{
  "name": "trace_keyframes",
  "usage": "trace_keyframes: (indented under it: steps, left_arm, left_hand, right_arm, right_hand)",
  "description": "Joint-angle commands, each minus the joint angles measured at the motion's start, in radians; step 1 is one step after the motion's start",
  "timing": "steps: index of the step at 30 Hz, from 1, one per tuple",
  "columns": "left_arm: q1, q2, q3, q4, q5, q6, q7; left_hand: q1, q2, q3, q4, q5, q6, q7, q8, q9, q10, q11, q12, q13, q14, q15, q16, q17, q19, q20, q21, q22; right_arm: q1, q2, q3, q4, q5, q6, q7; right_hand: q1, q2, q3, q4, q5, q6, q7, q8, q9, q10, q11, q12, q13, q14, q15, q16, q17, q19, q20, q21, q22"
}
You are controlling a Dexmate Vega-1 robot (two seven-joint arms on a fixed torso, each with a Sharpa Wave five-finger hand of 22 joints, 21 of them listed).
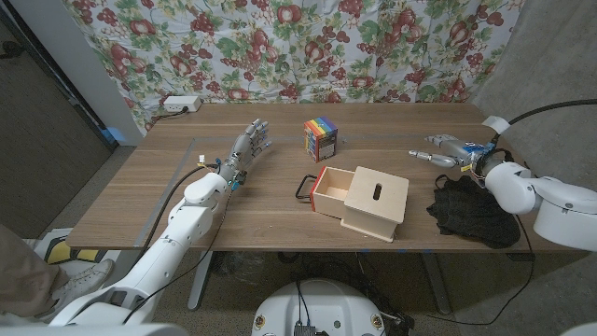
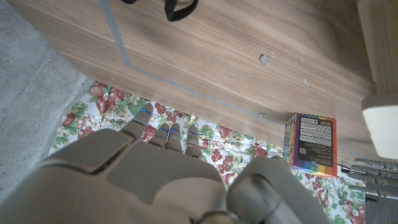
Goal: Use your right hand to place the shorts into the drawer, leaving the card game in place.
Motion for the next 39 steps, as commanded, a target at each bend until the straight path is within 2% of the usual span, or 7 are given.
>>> trace_keyframes:
  steps: [1,6,18,23,28,39]
  left_arm:
    - [-0.001,0.002,0.008,-0.004,0.006,-0.010,0.010]
    - [-0.004,0.001,0.010,-0.002,0.006,-0.009,0.013]
    - [-0.009,0.007,0.014,-0.001,0.005,0.000,0.007]
    - [-0.012,0.006,0.014,0.003,0.005,-0.002,0.005]
    - [-0.013,0.005,0.014,0.007,0.004,-0.005,0.001]
    - [-0.010,0.004,0.013,0.009,0.001,-0.012,-0.003]
  left_hand:
    - [0.005,-0.003,0.003,0.000,-0.002,-0.001,-0.002,0.004,0.002,-0.007,-0.003,-0.002,0.004,-0.008,-0.020,-0.001,0.005,-0.004,0.000,-0.002,0.003]
    - [0.005,-0.003,0.003,0.000,-0.003,0.000,-0.002,0.005,0.002,-0.007,-0.010,-0.002,0.004,-0.012,-0.001,0.000,0.005,-0.014,0.006,-0.004,0.003]
    - [0.005,-0.002,0.003,0.001,-0.004,0.008,-0.002,0.008,0.002,-0.008,-0.007,-0.002,0.004,-0.017,-0.007,0.001,0.005,-0.020,0.007,-0.004,0.003]
    - [0.005,-0.002,0.003,0.001,-0.004,0.010,-0.002,0.008,0.002,-0.008,-0.006,-0.002,0.004,-0.017,-0.009,0.002,0.005,-0.020,0.007,-0.003,0.003]
    - [0.005,-0.002,0.003,0.001,-0.004,0.010,-0.002,0.008,0.002,-0.008,-0.007,-0.002,0.004,-0.018,-0.009,0.002,0.005,-0.021,0.008,-0.002,0.003]
    - [0.005,-0.002,0.003,0.002,-0.005,0.010,-0.002,0.008,0.002,-0.006,-0.007,-0.001,0.004,-0.017,-0.009,0.004,0.004,-0.021,0.008,-0.001,0.003]
  right_arm:
    - [-0.076,-0.031,0.057,0.005,0.024,0.009,-0.034]
    - [-0.086,-0.044,0.068,0.003,0.025,0.013,-0.026]
    - [-0.137,-0.055,0.115,0.004,0.036,0.022,-0.016]
    - [-0.181,-0.056,0.159,0.000,0.033,0.018,-0.010]
    - [-0.231,-0.041,0.211,-0.005,0.014,0.014,0.006]
    - [-0.275,0.024,0.261,-0.014,-0.051,0.003,0.038]
  right_hand:
    - [-0.013,0.005,-0.011,0.005,0.006,0.011,0.000,0.004,0.003,0.012,-0.003,0.004,0.006,0.008,-0.006,0.006,0.005,0.014,0.002,0.005,0.000]
    - [-0.017,0.004,-0.014,0.007,0.007,0.013,-0.001,0.004,0.003,0.012,-0.003,0.004,0.006,0.009,-0.007,0.005,0.005,0.015,0.002,0.004,0.000]
    - [-0.031,0.001,-0.021,0.013,0.011,0.014,-0.002,0.004,0.003,0.014,-0.006,0.004,0.006,0.011,-0.008,0.004,0.006,0.019,0.002,0.002,0.000]
    - [-0.035,-0.001,-0.024,0.015,0.012,0.013,-0.003,0.003,0.004,0.014,-0.006,0.004,0.006,0.012,-0.009,0.003,0.006,0.022,0.002,0.002,0.000]
    - [-0.041,-0.004,-0.029,0.017,0.014,0.012,-0.003,0.002,0.004,0.014,-0.008,0.004,0.006,0.013,-0.009,0.002,0.006,0.023,0.001,0.001,0.000]
    - [-0.047,-0.007,-0.034,0.020,0.018,0.008,-0.001,0.001,0.004,0.012,-0.005,0.002,0.006,0.015,-0.006,0.001,0.005,0.025,0.001,-0.002,0.000]
